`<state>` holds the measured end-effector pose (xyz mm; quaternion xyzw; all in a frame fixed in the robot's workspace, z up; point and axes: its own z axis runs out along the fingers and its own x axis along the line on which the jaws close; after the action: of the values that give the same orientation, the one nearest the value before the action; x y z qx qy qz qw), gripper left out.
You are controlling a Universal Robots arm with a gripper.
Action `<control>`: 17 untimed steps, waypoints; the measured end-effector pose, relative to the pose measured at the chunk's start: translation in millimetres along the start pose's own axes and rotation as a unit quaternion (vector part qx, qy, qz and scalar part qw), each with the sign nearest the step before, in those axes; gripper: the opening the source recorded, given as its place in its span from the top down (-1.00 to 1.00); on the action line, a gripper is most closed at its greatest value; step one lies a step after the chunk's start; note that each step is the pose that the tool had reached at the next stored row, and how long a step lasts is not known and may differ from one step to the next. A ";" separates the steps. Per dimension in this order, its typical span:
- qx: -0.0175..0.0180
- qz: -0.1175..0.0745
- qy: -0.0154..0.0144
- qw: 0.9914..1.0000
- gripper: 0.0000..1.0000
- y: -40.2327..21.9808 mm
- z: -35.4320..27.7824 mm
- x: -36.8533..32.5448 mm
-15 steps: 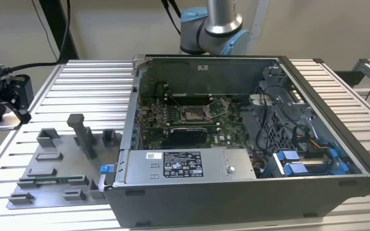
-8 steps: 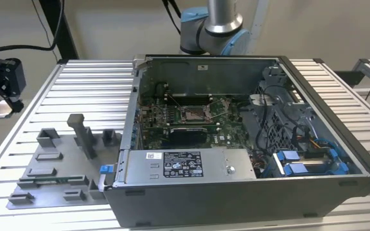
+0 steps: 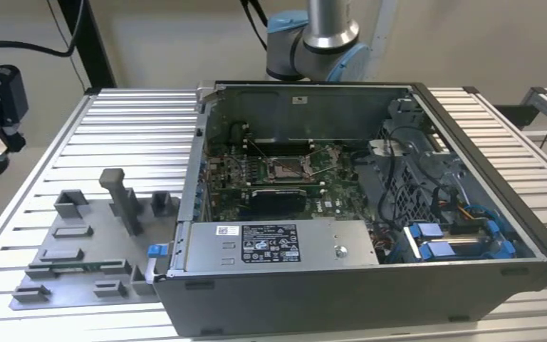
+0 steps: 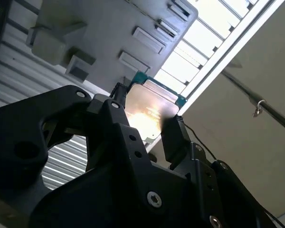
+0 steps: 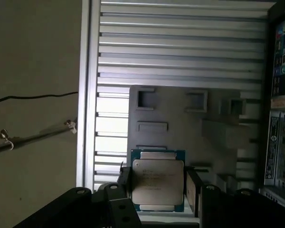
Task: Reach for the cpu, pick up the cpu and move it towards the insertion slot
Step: 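Pick up the cpu and move it towards the insertion slot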
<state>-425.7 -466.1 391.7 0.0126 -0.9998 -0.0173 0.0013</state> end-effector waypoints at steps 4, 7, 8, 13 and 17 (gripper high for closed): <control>0.000 0.000 0.000 1.000 1.00 0.3 -8.6 0.0; 0.000 0.000 0.000 1.000 1.00 0.3 -8.9 0.0; 0.000 0.000 0.000 1.000 1.00 0.3 -9.0 0.0; 0.000 0.000 0.000 1.000 1.00 0.3 -9.0 0.0; 0.000 0.000 0.000 1.000 1.00 0.3 -9.3 -0.9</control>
<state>-424.8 -466.1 400.9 0.0127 -0.9998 -0.0173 0.0013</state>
